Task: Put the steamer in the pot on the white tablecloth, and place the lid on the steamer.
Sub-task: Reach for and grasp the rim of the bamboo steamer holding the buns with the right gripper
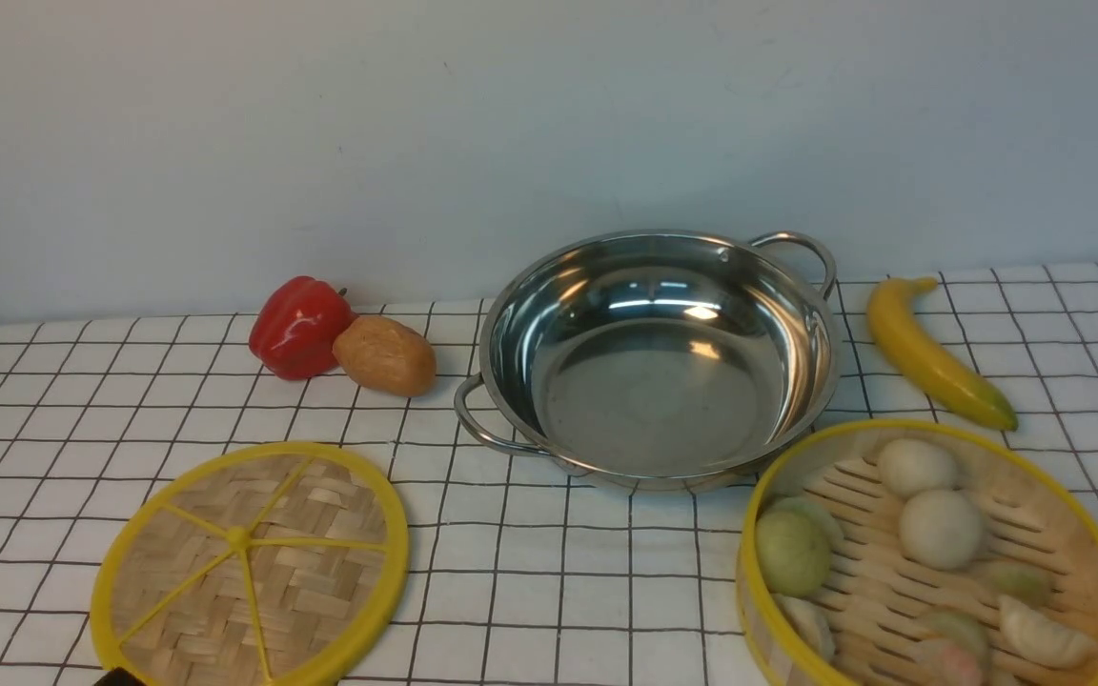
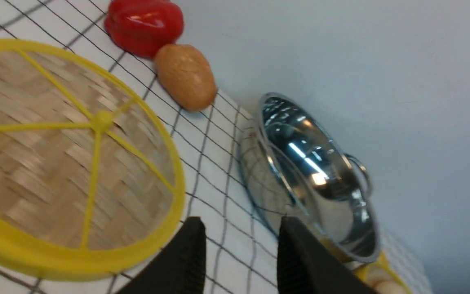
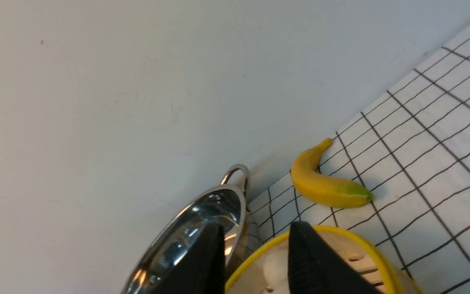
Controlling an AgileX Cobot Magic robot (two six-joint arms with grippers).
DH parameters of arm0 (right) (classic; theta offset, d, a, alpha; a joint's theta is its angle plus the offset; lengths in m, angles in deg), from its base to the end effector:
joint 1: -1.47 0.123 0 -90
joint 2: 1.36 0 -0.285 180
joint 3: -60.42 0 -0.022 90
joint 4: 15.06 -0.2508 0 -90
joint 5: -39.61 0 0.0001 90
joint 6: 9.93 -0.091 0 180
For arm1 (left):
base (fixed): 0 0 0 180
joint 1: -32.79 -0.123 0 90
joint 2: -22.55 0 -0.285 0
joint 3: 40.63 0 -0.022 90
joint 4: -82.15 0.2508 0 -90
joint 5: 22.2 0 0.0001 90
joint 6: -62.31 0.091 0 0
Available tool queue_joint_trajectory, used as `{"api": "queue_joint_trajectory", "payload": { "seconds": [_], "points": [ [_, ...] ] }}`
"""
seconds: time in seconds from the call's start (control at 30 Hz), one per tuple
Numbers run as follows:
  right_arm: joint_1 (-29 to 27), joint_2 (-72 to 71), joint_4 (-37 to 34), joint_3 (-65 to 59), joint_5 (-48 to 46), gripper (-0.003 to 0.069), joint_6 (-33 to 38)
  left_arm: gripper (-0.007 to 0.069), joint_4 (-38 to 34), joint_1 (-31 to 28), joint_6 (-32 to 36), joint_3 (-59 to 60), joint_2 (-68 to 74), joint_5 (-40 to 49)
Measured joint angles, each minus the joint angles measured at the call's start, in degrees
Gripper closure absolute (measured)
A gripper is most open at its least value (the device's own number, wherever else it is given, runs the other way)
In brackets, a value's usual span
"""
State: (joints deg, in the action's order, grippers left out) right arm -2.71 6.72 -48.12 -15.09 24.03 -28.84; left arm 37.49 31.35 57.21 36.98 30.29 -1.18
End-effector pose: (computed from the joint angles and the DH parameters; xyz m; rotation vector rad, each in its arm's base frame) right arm 0.0548 0.0094 0.2023 0.7041 1.5931 0.7311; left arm 0.0529 -0.0217 0.1873 -0.5795 1.7273 -0.8049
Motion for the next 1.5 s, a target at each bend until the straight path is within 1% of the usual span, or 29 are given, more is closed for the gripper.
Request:
{"api": "queue_joint_trajectory", "payload": {
  "seconds": [0.07,0.17,0.23,0.3,0.47,0.6,0.7,0.77,0.8,0.83,0.87,0.93,0.97,1.03,1.07,1.1,1.13,1.2,1.3,1.33,1.37,1.4,1.43,1.47,1.5],
  "points": [
    [0.0,0.0,-0.8,0.0,0.2,0.0419,-0.1,0.0382,-1.6,0.0,0.2,0.0,0.0,-0.4],
    [0.0,0.0,-1.7,0.0,0.2,0.0419,-0.2,0.0382,-1.9,0.0,1.1,0.0,0.0,-1.1],
    [0.0,0.0,-4.3,0.0,0.2,0.0419,-0.3,0.0382,-2.1,0.0,2.0,0.0,0.0,-1.9],
    [0.0,0.0,-5.1,0.0,0.2,0.0419,-0.3,0.0382,-2.2,0.0,2.4,0.0,0.0,-2.2],
    [0.0,0.0,-7.2,0.0,0.4,0.0419,-0.3,0.0382,-2.3,0.0,4.0,0.0,0.0,-5.9],
    [0.0,0.0,-9.7,0.4,2.8,0.0419,-0.1,0.0382,-3.9,0.0,4.2,0.0,0.0,-9.8],
    [0.0,0.0,-10.3,3.4,3.2,0.0419,3.1,0.0382,-5.3,0.0,4.6,-0.5,0.0,-14.7],
    [0.0,-0.1,-10.1,6.6,3.1,0.0419,7.3,0.0382,-4.9,0.0,6.0,-2.2,0.0,-17.2],
    [0.0,-0.1,-9.6,9.7,2.6,0.0419,11.6,0.0382,-3.6,0.0,8.5,-4.2,0.0,-19.3],
    [0.0,0.0,-9.3,11.5,2.0,0.0419,13.8,0.0382,-2.3,0.0,10.6,-5.9,0.0,-20.3],
    [0.0,0.2,-9.2,12.5,1.8,0.0419,14.4,0.0382,-2.0,0.0,10.6,-6.3,0.0,-20.4],
    [0.0,3.4,-8.4,18.3,-2.5,0.0419,20.4,0.0382,1.7,0.0,16.1,-10.9,1.7,-20.3],
    [0.0,5.7,-7.8,20.7,-5.2,0.0419,22.3,0.0382,3.4,0.0,18.5,-13.2,3.4,-19.3],
    [0.0,9.0,-6.7,23.4,-9.1,0.0419,24.1,0.0382,4.6,0.0,20.5,-15.0,6.2,-17.6],
    [0.0,14.1,-4.5,26.4,-14.8,0.0419,25.4,0.0382,6.4,0.0,22.3,-17.7,10.9,-14.9],
    [0.0,14.8,-4.2,27.2,-15.5,0.0419,25.4,0.0382,6.9,0.0,22.6,-18.3,12.2,-13.7],
    [0.0,21.1,-1.0,30.8,-21.9,0.0419,25.5,0.0382,8.6,0.0,23.3,-20.5,17.2,-10.4],
    [0.0,28.4,3.5,34.6,-28.4,0.0419,24.3,0.0382,11.5,0.0,23.7,-23.7,25.8,-4.8],
    [0.0,38.4,10.6,38.8,-35.5,0.0419,20.9,0.0382,15.3,0.0,23.9,-27.8,37.4,3.8],
    [0.0,39.0,11.7,39.0,-36.3,0.0419,20.4,0.0382,15.6,0.0,23.9,-28.2,38.2,4.4],
    [0.0,44.8,15.9,40.6,-38.7,0.0419,18.9,0.0382,18.2,0.0,23.9,-30.9,45.3,9.7],
    [0.0,45.4,16.9,40.7,-39.1,0.0419,18.5,0.0382,18.5,0.0,23.9,-31.2,46.0,10.2],
    [0.0,50.6,20.4,41.2,-40.1,0.0419,17.2,0.0382,20.9,0.0,23.9,-33.9,52.4,15.0],
    [0.0,51.1,21.1,41.2,-40.2,0.0419,16.9,0.0382,20.9,0.0,23.9,-34.2,53.1,15.0],
    [0.0,54.3,22.4,41.2,-40.2,0.0419,16.3,0.0382,21.7,0.0,23.9,-35.9,56.8,17.1]
  ]
}}
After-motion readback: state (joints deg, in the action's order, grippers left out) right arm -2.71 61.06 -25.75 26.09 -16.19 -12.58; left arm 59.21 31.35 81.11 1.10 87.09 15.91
